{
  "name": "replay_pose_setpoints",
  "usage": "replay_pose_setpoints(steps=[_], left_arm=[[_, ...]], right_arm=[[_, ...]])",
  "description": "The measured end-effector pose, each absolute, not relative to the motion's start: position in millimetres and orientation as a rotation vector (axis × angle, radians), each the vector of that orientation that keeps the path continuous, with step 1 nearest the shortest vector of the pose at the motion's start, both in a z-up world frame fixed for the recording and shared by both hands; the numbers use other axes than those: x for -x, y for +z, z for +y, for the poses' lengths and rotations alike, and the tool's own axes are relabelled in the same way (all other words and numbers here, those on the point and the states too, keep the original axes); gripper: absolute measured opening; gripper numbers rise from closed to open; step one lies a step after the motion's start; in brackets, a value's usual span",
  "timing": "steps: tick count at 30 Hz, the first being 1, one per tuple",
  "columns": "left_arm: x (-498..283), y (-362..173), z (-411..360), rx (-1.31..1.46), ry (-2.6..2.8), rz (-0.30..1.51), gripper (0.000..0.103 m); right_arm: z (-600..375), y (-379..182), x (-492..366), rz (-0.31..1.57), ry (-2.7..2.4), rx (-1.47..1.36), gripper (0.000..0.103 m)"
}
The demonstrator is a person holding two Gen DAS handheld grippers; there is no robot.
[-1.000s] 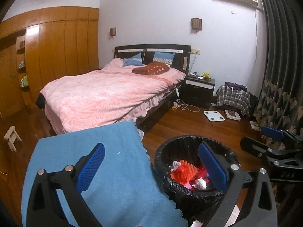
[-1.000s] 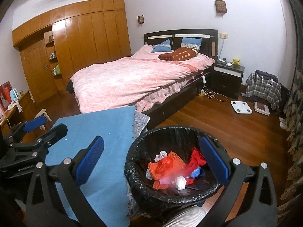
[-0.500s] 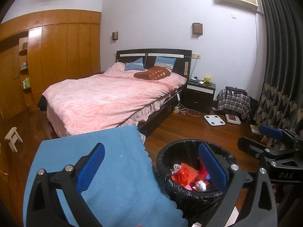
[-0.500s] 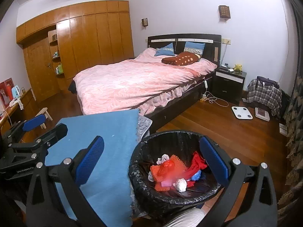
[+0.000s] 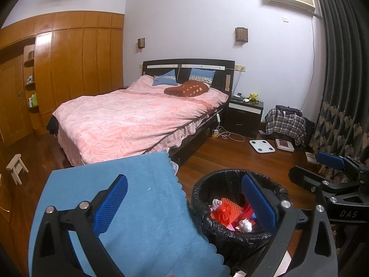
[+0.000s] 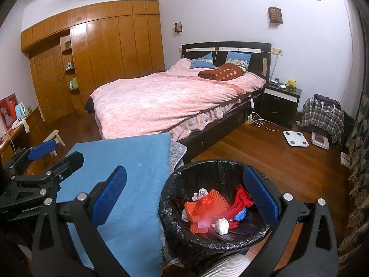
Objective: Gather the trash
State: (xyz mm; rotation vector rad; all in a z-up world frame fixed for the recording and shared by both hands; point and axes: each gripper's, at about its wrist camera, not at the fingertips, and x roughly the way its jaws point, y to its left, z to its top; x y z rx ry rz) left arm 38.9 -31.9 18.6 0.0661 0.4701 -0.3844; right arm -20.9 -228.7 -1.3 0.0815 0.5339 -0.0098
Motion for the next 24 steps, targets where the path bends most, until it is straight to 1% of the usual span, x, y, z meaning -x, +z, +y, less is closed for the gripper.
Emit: replay_pose_setpoints(steps=[24], left_arm=[[-35.1, 11.7, -25.8, -0.068, -0.381, 0.479, 0.097]], right_arm=[[-228.6, -1.1, 20.7, 0.537, -0.008, -0.086, 0.098]])
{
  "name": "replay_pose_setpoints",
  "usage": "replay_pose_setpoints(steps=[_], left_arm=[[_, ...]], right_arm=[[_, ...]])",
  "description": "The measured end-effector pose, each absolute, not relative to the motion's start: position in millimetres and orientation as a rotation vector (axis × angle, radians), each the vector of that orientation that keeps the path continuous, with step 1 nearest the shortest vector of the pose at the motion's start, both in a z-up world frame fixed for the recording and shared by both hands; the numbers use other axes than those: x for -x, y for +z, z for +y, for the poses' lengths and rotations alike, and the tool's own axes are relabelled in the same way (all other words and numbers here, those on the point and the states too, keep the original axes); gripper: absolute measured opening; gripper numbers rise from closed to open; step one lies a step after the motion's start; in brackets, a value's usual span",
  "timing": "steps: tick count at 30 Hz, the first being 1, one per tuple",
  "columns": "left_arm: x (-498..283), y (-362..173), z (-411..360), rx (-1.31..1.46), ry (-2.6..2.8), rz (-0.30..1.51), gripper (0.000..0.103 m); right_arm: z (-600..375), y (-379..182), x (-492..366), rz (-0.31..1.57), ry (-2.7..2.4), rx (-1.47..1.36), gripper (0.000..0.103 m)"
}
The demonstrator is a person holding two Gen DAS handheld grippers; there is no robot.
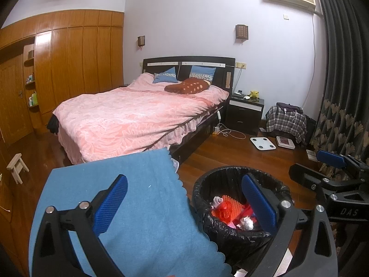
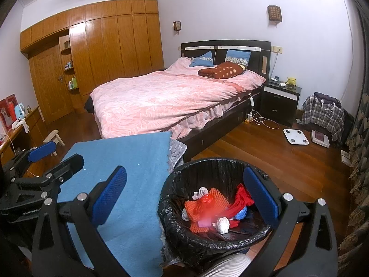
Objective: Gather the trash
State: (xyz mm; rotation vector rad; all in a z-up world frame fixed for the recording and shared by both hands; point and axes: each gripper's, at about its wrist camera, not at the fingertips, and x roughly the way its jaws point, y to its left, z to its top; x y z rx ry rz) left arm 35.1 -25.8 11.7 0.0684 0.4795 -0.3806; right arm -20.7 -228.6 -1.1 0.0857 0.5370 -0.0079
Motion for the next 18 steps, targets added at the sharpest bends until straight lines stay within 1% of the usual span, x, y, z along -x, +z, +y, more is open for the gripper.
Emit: replay_pose_setpoints(steps=[18], left_arm=[[-34.8, 7.8, -23.9, -0.069, -0.379, 0.487, 0.097]], right_arm=[[-229.8, -0.1, 19.5, 0.54, -0.008, -0.085, 0.098]])
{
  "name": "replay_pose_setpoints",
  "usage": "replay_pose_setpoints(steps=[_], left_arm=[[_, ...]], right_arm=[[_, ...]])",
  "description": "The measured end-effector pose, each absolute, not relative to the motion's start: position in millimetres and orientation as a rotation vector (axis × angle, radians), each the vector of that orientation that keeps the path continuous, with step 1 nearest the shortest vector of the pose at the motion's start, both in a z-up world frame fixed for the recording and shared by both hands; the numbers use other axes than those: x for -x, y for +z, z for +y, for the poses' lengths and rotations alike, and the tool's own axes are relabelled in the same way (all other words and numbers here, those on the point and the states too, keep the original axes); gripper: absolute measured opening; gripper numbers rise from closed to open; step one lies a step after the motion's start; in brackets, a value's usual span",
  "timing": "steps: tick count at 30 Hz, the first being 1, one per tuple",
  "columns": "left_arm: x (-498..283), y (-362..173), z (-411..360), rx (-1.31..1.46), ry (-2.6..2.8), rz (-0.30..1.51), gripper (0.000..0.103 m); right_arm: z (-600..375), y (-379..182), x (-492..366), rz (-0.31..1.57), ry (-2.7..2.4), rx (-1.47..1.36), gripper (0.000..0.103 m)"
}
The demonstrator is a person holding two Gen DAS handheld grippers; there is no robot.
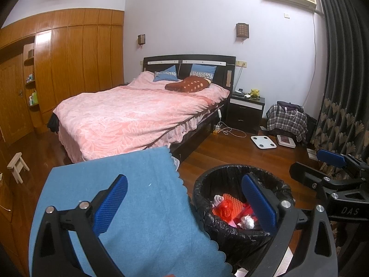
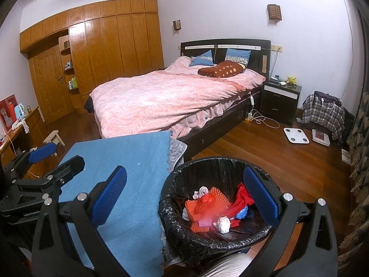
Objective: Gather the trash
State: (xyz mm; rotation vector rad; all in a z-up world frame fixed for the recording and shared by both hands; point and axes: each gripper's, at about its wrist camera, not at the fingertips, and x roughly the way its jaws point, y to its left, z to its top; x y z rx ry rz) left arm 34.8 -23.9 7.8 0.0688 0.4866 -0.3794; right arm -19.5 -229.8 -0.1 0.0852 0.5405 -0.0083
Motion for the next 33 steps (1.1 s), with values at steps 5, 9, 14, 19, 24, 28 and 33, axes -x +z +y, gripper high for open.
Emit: replay_pose_setpoints(steps=[5, 9, 14, 19, 24, 28, 33], left_arm=[[-33.4, 3.9, -21.1, -0.069, -0.378, 0.49, 0.097], [-33.5, 4.2, -20.9, -0.07, -0.378, 0.491, 0.097], [-34.8, 3.6, -21.8, -0.069, -0.378, 0.493, 0.097], [-34.2, 3.5, -21.0, -0.07, -0.377, 0.494, 0.097], [-33.6, 1.1, -20.3, -0.068, -0.378, 0.497, 0.097], [-33.4, 1.0, -19.7, -0.066, -0.378, 0.499, 0.097], [-32.5, 1.1, -18.7, -0.069, -0.375, 0.498, 0.097]], right_arm=[[-226.2, -1.6, 21.2, 0.543, -0.008, -0.086, 0.098], [-227.7, -1.1, 20.3, 0.542, -0.008, -0.086, 0.098], [-228.2, -0.5, 19.9, 0.544, -0.008, -0.086, 0.098], [-228.4, 0.3, 19.8, 0.543, -0.007, -0.086, 0.098], [-228.5, 0.9, 19.5, 0.544, -0.008, -0.087, 0.098], [-227.1, -0.1, 20.2, 0.546, -0.008, -0.088, 0.098], [-226.9, -1.9, 21.0, 0.546, -0.01, -0.088, 0.098]])
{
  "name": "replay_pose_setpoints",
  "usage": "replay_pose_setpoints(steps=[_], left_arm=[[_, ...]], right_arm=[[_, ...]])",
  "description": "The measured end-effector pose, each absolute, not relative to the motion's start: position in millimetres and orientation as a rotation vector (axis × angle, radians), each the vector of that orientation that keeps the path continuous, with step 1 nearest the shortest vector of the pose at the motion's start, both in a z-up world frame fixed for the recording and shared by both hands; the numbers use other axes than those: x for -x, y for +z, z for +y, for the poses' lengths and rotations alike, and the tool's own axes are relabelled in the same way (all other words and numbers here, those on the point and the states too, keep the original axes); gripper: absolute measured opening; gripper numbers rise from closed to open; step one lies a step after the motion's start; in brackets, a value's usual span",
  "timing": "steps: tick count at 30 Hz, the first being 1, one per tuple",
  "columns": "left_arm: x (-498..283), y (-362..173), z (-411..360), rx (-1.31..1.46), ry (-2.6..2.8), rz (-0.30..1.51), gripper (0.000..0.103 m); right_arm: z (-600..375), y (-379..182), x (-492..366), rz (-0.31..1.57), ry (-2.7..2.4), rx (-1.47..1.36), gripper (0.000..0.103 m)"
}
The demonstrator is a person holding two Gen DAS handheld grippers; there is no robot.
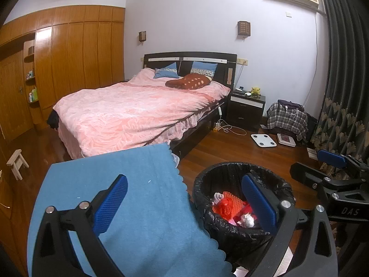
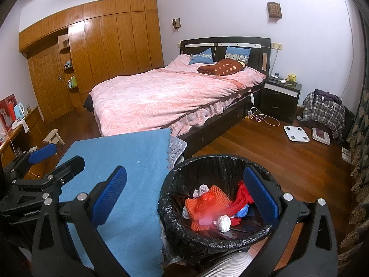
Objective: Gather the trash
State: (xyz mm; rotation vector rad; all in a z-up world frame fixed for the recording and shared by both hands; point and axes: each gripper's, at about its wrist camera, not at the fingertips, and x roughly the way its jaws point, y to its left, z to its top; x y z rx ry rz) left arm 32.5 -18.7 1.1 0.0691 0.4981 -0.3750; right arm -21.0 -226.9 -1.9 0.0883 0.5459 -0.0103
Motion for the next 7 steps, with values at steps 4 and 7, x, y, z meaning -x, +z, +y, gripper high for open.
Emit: replay_pose_setpoints(steps=[4, 7], left_arm=[[-34.5, 0.6, -20.1, -0.07, -0.375, 0.5, 0.097], [-32.6, -0.5, -18.1, -0.068, -0.375, 0.5, 0.097]], right_arm=[[-225.6, -6.3, 24.2, 0.551, -0.013, -0.094, 0.098], [-225.8, -6.3, 24.7, 0.55, -0.013, -0.093, 0.098]])
